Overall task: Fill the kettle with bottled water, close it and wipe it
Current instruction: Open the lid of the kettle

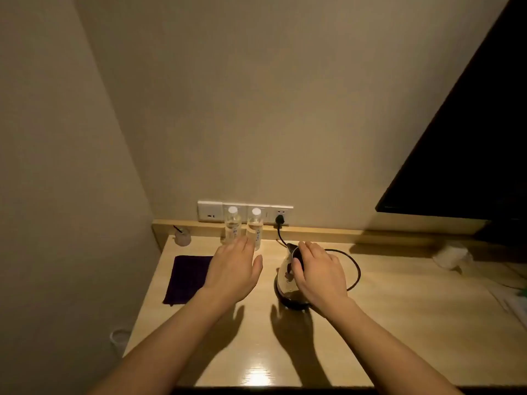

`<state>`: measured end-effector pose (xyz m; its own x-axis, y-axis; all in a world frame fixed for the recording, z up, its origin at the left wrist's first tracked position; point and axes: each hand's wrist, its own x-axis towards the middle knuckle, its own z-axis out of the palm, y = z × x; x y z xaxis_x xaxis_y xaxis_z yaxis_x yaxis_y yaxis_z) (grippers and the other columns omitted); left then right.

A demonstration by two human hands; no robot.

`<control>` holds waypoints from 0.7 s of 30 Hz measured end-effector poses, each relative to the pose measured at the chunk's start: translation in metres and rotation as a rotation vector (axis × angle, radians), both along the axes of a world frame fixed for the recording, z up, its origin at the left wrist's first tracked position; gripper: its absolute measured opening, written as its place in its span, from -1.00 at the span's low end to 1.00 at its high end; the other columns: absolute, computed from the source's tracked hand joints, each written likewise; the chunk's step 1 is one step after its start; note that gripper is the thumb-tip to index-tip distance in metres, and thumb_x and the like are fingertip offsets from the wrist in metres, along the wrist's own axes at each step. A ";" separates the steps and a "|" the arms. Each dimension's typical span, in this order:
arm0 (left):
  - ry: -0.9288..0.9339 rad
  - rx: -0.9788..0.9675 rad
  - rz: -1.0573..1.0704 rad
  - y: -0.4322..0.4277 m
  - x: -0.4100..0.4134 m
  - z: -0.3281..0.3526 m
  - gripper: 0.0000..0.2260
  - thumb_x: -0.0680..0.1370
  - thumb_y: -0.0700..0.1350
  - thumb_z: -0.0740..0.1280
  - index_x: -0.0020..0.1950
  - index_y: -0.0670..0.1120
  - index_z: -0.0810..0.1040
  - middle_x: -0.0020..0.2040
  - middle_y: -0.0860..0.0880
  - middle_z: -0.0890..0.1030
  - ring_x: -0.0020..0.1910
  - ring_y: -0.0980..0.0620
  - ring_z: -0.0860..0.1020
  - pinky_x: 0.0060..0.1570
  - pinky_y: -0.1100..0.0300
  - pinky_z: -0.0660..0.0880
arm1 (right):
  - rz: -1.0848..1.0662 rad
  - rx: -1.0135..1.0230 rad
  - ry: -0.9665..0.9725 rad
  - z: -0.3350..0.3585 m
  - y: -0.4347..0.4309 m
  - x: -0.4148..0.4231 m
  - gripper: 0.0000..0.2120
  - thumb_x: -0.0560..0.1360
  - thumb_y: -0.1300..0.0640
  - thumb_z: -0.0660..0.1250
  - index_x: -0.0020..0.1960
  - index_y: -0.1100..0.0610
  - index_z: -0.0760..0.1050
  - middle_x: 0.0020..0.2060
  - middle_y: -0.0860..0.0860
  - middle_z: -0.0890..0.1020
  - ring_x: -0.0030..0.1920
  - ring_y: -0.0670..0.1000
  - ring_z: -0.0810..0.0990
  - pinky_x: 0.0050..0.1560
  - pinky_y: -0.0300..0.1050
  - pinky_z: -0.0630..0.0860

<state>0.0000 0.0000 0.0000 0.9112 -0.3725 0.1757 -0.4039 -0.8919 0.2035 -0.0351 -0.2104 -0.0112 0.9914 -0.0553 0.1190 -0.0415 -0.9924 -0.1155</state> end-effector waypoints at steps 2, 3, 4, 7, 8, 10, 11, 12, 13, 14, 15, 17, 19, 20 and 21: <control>0.055 -0.025 -0.012 0.000 0.017 -0.009 -0.52 0.65 0.14 0.05 0.43 -0.07 0.49 0.36 -0.05 0.60 0.33 -0.04 0.55 0.33 0.00 0.49 | -0.050 0.030 0.024 -0.004 -0.004 0.013 -0.50 0.67 -0.13 0.06 0.49 0.06 0.45 0.40 0.01 0.58 0.41 0.03 0.51 0.36 0.02 0.47; 0.048 -0.024 -0.030 -0.002 0.024 -0.017 -0.53 0.65 0.14 0.06 0.43 -0.06 0.50 0.36 -0.05 0.60 0.33 -0.03 0.55 0.34 0.01 0.49 | -0.075 0.028 0.025 -0.008 -0.007 0.017 -0.49 0.67 -0.14 0.06 0.50 0.05 0.44 0.40 0.00 0.58 0.41 0.03 0.52 0.36 0.02 0.48; 0.060 -0.026 -0.053 -0.003 0.029 -0.023 -0.53 0.66 0.14 0.06 0.42 -0.06 0.50 0.36 -0.05 0.59 0.33 -0.03 0.54 0.34 0.01 0.49 | -0.089 0.018 0.024 -0.012 -0.009 0.019 -0.49 0.66 -0.14 0.06 0.50 0.05 0.44 0.41 0.00 0.57 0.41 0.02 0.52 0.35 0.01 0.48; 0.143 -0.041 -0.140 -0.016 0.050 -0.041 -0.54 0.67 0.13 0.08 0.47 -0.07 0.46 0.42 -0.06 0.55 0.39 -0.03 0.50 0.37 0.01 0.45 | -0.135 0.031 0.068 -0.021 -0.015 0.026 -0.47 0.67 -0.15 0.06 0.54 0.05 0.40 0.46 0.00 0.54 0.45 0.01 0.49 0.38 0.00 0.46; 0.177 -0.058 -0.174 -0.020 0.057 -0.048 -0.53 0.68 0.12 0.09 0.51 -0.06 0.42 0.48 -0.07 0.50 0.44 -0.04 0.46 0.42 0.01 0.41 | -0.152 0.032 0.076 -0.023 -0.017 0.027 -0.47 0.67 -0.15 0.06 0.55 0.05 0.39 0.46 0.00 0.53 0.45 0.01 0.49 0.38 0.00 0.45; 0.277 -0.115 -0.250 -0.029 0.069 -0.058 -0.51 0.69 0.13 0.11 0.58 -0.03 0.33 0.58 -0.05 0.40 0.54 -0.03 0.36 0.49 0.00 0.34 | -0.182 0.043 0.095 -0.027 -0.020 0.027 -0.47 0.67 -0.15 0.07 0.55 0.06 0.39 0.46 0.00 0.53 0.43 0.02 0.50 0.36 0.00 0.47; 0.329 -0.139 -0.286 -0.035 0.076 -0.061 -0.50 0.68 0.13 0.13 0.60 -0.01 0.30 0.60 -0.03 0.36 0.56 -0.02 0.33 0.51 0.00 0.33 | -0.192 0.054 0.105 -0.029 -0.022 0.028 -0.47 0.67 -0.15 0.08 0.55 0.06 0.38 0.46 0.00 0.53 0.42 0.02 0.51 0.35 -0.01 0.48; 0.373 -0.163 -0.326 -0.042 0.083 -0.064 -0.49 0.68 0.14 0.16 0.61 0.01 0.27 0.61 -0.02 0.34 0.56 -0.01 0.33 0.51 0.01 0.34 | -0.198 0.072 0.112 -0.031 -0.023 0.028 -0.47 0.67 -0.15 0.09 0.55 0.06 0.38 0.45 0.00 0.53 0.40 0.01 0.52 0.33 -0.02 0.49; 0.415 -0.178 -0.357 -0.048 0.090 -0.067 -0.46 0.66 0.15 0.20 0.62 0.02 0.25 0.62 -0.01 0.33 0.56 0.00 0.33 0.50 0.02 0.36 | -0.208 0.084 0.121 -0.032 -0.025 0.028 -0.47 0.66 -0.15 0.10 0.55 0.06 0.37 0.43 -0.01 0.54 0.37 0.02 0.53 0.30 -0.03 0.50; 0.455 -0.188 -0.386 -0.054 0.098 -0.069 -0.42 0.64 0.16 0.25 0.62 0.03 0.23 0.62 0.00 0.32 0.56 0.00 0.34 0.49 0.03 0.36 | -0.216 0.094 0.125 -0.034 -0.026 0.029 -0.47 0.66 -0.16 0.12 0.54 0.06 0.37 0.41 -0.01 0.55 0.34 0.02 0.55 0.27 -0.03 0.51; 0.496 -0.191 -0.408 -0.062 0.105 -0.070 -0.36 0.61 0.17 0.31 0.63 0.03 0.21 0.62 0.00 0.31 0.56 0.00 0.33 0.49 0.05 0.35 | -0.225 0.105 0.134 -0.037 -0.029 0.029 -0.47 0.65 -0.17 0.15 0.53 0.05 0.37 0.39 -0.01 0.56 0.32 0.02 0.56 0.26 -0.03 0.51; 0.574 -0.185 -0.424 -0.069 0.117 -0.074 -0.22 0.53 0.19 0.43 0.65 0.02 0.16 0.64 -0.01 0.28 0.58 -0.01 0.30 0.51 0.08 0.29 | -0.236 0.128 0.162 -0.039 -0.028 0.029 -0.44 0.63 -0.19 0.23 0.54 0.06 0.34 0.40 -0.01 0.54 0.32 0.03 0.56 0.27 -0.03 0.51; 0.637 -0.175 -0.423 -0.078 0.125 -0.081 -0.12 0.47 0.16 0.51 0.66 -0.01 0.14 0.65 -0.02 0.26 0.60 -0.02 0.26 0.51 0.13 0.21 | -0.238 0.147 0.188 -0.043 -0.029 0.029 -0.38 0.60 -0.20 0.31 0.56 0.06 0.32 0.43 0.00 0.52 0.35 0.05 0.55 0.30 -0.03 0.50; 0.658 -0.170 -0.423 -0.082 0.128 -0.084 -0.10 0.45 0.15 0.53 0.66 -0.02 0.15 0.64 -0.04 0.27 0.59 -0.03 0.27 0.49 0.16 0.19 | -0.237 0.155 0.192 -0.044 -0.030 0.030 -0.36 0.58 -0.19 0.35 0.56 0.06 0.32 0.43 0.00 0.52 0.34 0.05 0.55 0.31 -0.03 0.49; 0.670 -0.171 -0.424 -0.085 0.130 -0.087 -0.10 0.44 0.13 0.55 0.65 -0.04 0.17 0.63 -0.04 0.30 0.58 -0.03 0.29 0.47 0.19 0.18 | -0.233 0.158 0.193 -0.045 -0.032 0.031 -0.36 0.57 -0.16 0.39 0.55 0.05 0.32 0.42 0.00 0.53 0.33 0.05 0.56 0.30 -0.04 0.49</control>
